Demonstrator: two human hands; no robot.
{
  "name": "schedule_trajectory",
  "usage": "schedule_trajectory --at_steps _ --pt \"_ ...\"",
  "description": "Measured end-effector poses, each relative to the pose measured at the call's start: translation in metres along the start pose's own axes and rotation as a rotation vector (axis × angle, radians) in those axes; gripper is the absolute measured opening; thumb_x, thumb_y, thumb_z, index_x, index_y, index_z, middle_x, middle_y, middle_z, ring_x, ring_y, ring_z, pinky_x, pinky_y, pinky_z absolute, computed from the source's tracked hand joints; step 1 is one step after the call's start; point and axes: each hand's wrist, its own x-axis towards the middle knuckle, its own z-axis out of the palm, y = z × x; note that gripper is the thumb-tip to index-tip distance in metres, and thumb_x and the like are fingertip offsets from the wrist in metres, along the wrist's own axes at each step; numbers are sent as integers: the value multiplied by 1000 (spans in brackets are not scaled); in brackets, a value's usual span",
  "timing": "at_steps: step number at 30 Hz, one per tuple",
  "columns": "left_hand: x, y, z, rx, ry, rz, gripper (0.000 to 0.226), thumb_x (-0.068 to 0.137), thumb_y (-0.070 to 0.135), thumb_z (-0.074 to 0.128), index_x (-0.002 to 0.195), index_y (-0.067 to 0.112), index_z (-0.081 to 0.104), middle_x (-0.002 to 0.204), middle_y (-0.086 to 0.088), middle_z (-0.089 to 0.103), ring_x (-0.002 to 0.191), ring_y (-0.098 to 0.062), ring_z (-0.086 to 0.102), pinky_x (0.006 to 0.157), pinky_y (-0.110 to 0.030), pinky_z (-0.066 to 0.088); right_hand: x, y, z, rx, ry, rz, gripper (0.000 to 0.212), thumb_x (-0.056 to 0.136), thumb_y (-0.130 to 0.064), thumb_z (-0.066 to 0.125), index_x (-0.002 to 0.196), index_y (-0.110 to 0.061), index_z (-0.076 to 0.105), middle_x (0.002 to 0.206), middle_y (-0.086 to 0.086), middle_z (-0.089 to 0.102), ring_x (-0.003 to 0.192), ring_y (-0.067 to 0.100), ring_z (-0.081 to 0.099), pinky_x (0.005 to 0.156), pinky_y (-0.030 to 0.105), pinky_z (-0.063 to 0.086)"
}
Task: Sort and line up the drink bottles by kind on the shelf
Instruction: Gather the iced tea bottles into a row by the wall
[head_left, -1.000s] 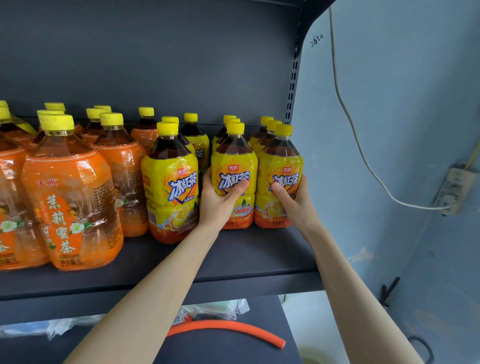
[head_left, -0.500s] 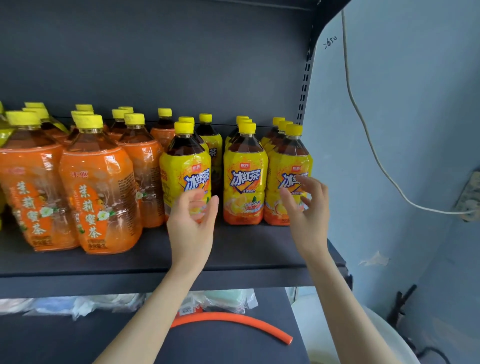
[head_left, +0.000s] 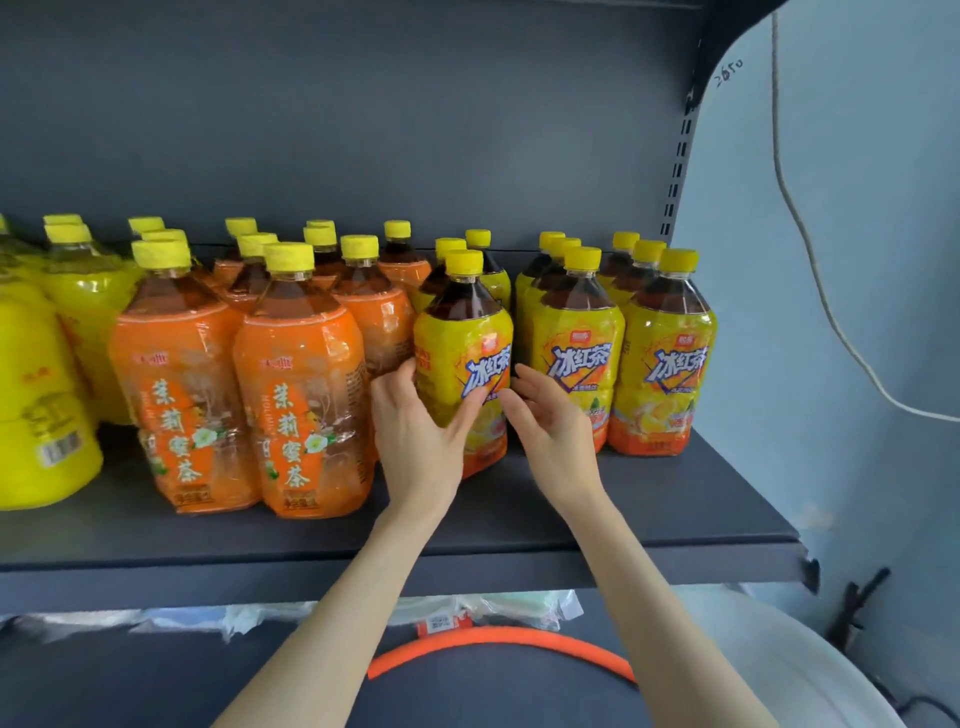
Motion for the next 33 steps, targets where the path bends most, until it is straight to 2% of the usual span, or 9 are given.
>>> schedule_trajectory --at_steps 3,6,8,11,15,20,25,28,33 --pt "0 -5 -8 -92 -34 10 64 75 44 73 124 9 53 117 -7 51 105 -18 52 83 -15 39 -2 -5 3 -10 60 35 48 91 -38 61 133 -16 55 109 -6 69 98 6 64 85 28 56" --pt "-5 -10 -20 -223 -132 60 68 74 51 66 127 11 52 117 2 49 103 -8 50 82 -3 38 -8 -12 1 12 104 5 44 87 -49 62 120 -19 65 103 -6 65 94 3 61 81 23 52" --pt "-11 -12 -24 -303 -203 76 70 73 53 64 129 13 52 118 4 49 106 -7 52 87 -12 45 -16 -14 -1 57 102 5 46 81 -58 63 111 -23 66 107 -1 63 98 5 60 84 23 50" --pt "-18 -8 -21 -423 -294 77 61 78 49 68 127 16 53 119 4 54 111 -10 56 90 -26 51 -27 -16 -7 203 56 63 50 82 -58 61 124 -32 54 119 -7 64 112 9 60 91 27 52" --pt "-17 -1 -11 -565 -475 8 48 86 46 62 124 18 54 120 6 57 116 -10 56 88 -18 49 -35 -22 -19 234 144 8 49 85 -43 51 131 -24 48 117 -8 64 103 1 64 75 17 53" --pt "1 2 4 -360 -341 -103 66 93 42 49 146 7 28 149 -7 29 138 -16 30 112 -27 26 -32 -15 -39 160 245 -4 57 85 -49 45 136 -22 44 118 -10 62 101 -3 63 73 13 51" --pt "14 8 32 -287 -347 -258 87 95 42 48 149 8 -10 159 -8 -8 146 -19 -4 116 -31 0 -26 -6 -53 154 274 16 33 94 -45 48 124 -30 51 119 -3 65 103 9 66 77 23 57" --pt "21 7 43 -231 -312 -326 87 95 44 46 149 7 -11 159 -11 -6 146 -24 -3 117 -36 2 -24 -5 -59 138 265 16 24 93 -45 47 116 -40 51 117 -6 65 100 6 66 73 19 55" --pt "25 5 55 -108 -287 -319 81 94 46 47 150 6 4 152 -15 13 138 -30 16 111 -40 21 -18 -2 -66 93 264 16 25 88 -52 42 112 -49 49 115 -11 65 102 6 65 79 25 55"
